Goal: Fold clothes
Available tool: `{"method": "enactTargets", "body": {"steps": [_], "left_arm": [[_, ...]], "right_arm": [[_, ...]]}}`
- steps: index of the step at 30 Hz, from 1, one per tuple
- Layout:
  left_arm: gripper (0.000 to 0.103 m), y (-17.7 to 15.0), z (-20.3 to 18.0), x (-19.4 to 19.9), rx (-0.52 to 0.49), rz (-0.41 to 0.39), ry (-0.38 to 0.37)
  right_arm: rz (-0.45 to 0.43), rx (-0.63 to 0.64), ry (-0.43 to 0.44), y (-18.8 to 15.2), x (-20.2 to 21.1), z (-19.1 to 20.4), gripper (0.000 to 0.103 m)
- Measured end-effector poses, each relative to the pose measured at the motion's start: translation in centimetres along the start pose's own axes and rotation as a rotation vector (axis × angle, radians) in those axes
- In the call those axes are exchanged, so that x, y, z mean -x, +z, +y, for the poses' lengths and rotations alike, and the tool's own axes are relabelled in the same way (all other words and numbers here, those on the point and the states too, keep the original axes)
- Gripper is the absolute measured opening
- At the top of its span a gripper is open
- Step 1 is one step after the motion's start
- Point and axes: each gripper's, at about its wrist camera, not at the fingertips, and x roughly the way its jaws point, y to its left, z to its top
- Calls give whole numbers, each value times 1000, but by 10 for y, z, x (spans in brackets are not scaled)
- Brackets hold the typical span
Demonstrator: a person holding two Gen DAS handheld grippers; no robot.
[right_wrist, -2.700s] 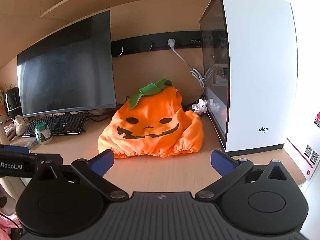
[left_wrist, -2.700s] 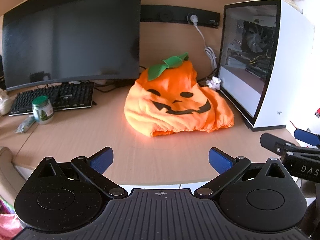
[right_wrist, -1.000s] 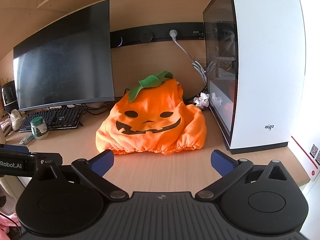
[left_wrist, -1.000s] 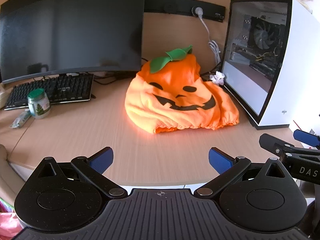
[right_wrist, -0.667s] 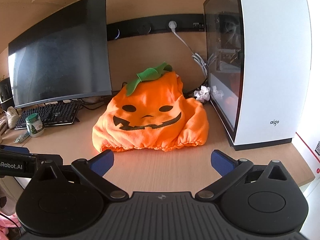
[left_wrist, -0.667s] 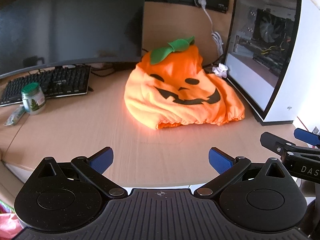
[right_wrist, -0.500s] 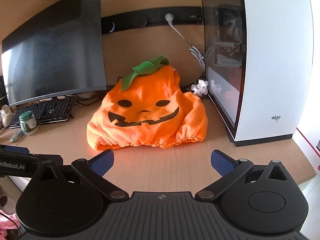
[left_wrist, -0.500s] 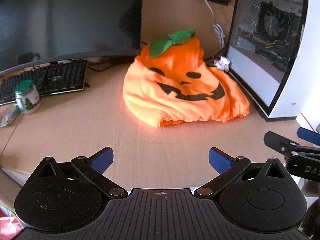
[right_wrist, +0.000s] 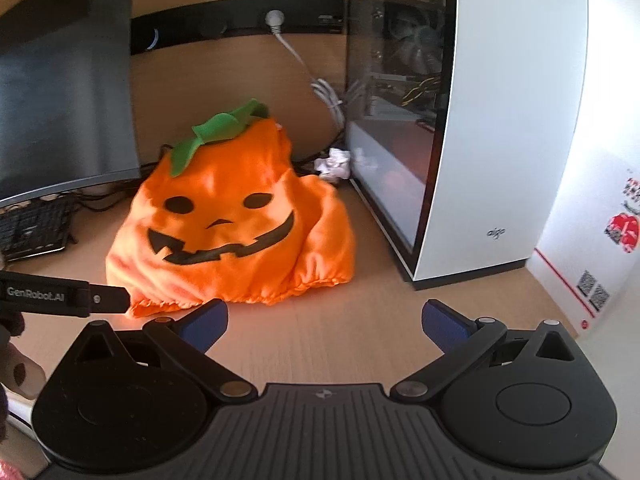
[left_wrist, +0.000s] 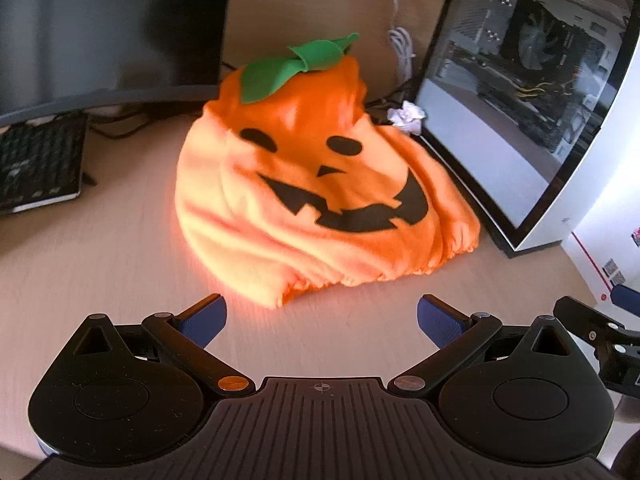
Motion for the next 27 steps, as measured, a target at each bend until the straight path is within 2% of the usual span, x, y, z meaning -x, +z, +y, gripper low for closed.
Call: {"method": "enactTargets", "body": {"steps": [4, 9, 16, 20, 22, 25, 26, 27], "left_arm": [[103, 7, 24, -7, -7, 24, -11], [103, 11, 77, -16, 76, 36, 5], [103, 15, 141, -27, 228, 41, 157], [103, 16, 138, -23, 256, 25, 272], [103, 16, 128, -22, 253, 36, 300], [103, 17, 100, -22, 163, 48, 295], [103, 17, 89, -23, 119, 52, 294], [103, 18, 78, -26, 78, 54, 287]], "right_arm": [[20, 26, -31, 5, -5, 23, 103], [79, 98, -34, 8, -16, 55, 103], [93, 305, -1, 11, -57, 76, 103], [81, 479, 50, 7, -107, 79, 103], [69, 593, 78, 2, -132, 85, 103], [29, 768, 89, -3, -166, 95, 103], [-13, 796, 65, 4, -173, 96, 103], [-65, 766, 62, 20, -172, 93, 103]]}}
